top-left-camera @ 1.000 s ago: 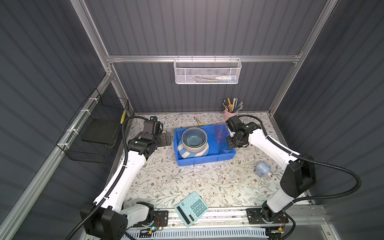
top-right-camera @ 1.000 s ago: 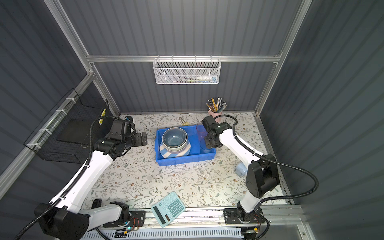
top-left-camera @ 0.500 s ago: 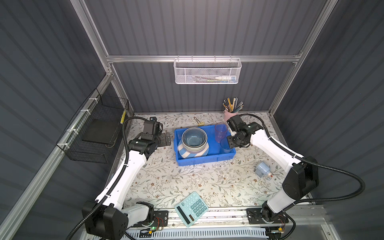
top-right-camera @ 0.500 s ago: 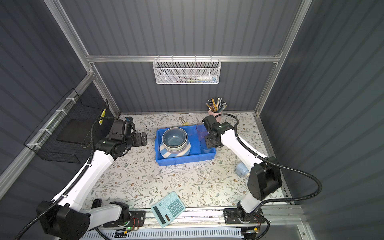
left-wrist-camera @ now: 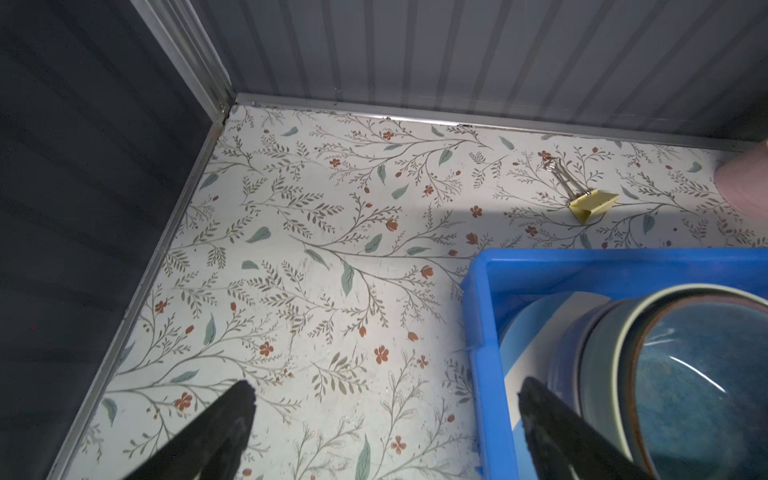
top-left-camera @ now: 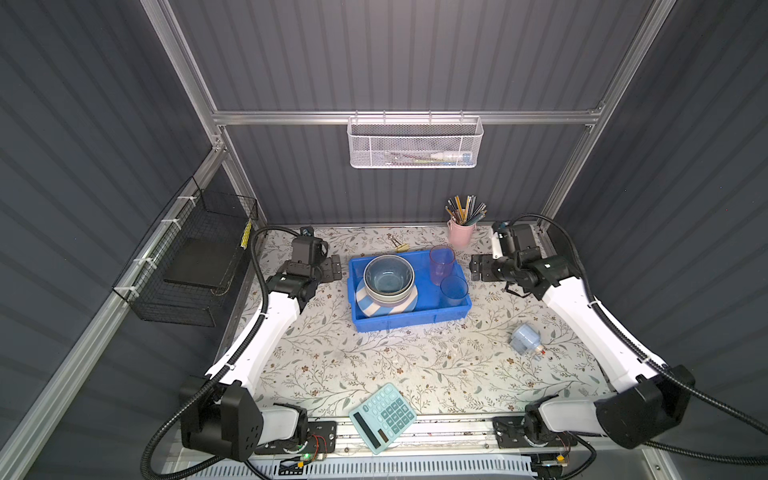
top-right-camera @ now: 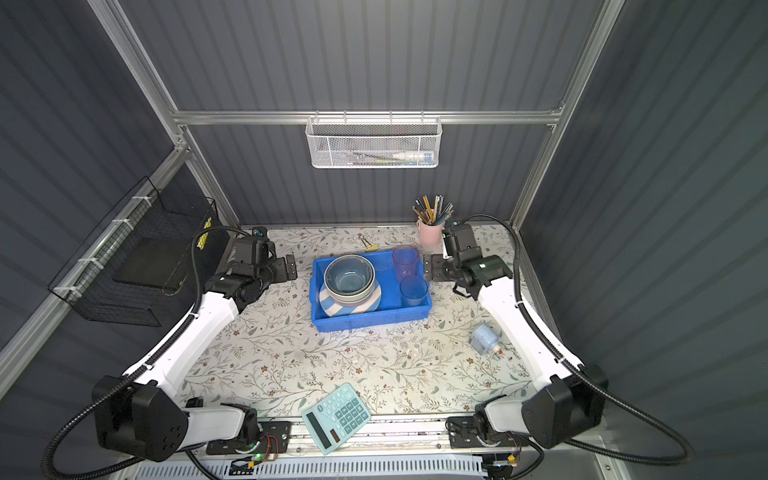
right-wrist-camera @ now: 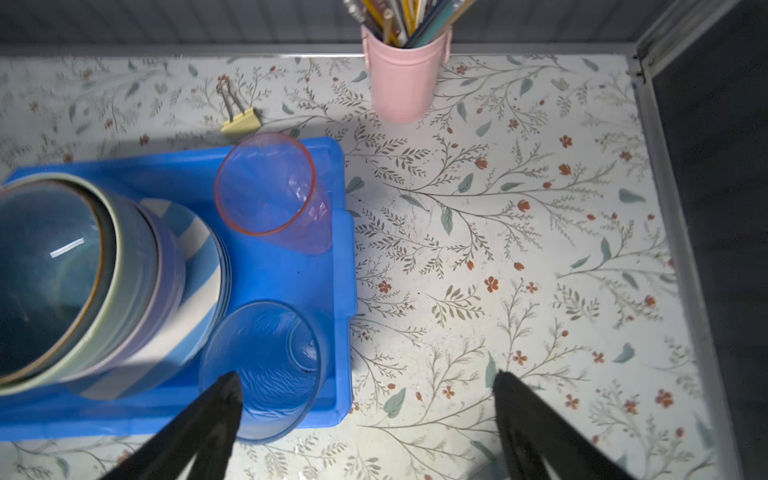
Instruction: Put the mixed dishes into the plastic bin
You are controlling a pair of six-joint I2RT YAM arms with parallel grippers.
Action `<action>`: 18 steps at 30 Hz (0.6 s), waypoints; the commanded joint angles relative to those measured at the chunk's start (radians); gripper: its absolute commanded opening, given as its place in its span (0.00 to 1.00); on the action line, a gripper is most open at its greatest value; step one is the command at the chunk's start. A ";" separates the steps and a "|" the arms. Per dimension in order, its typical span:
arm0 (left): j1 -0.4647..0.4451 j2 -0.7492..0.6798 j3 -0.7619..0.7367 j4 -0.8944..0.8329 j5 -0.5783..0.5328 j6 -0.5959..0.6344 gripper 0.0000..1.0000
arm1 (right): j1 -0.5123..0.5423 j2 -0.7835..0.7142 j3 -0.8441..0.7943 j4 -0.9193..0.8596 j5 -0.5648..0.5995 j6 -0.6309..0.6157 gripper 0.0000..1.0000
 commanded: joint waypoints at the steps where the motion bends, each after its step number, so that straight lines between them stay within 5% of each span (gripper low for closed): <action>1: 0.007 0.015 -0.084 0.169 -0.014 0.086 1.00 | -0.071 -0.038 -0.098 0.201 -0.035 0.000 0.99; 11: 0.087 0.115 -0.294 0.513 -0.065 0.085 1.00 | -0.297 0.017 -0.409 0.703 -0.010 -0.030 0.99; 18: 0.157 0.171 -0.446 0.762 -0.077 0.115 1.00 | -0.351 0.080 -0.602 0.966 0.029 -0.082 0.99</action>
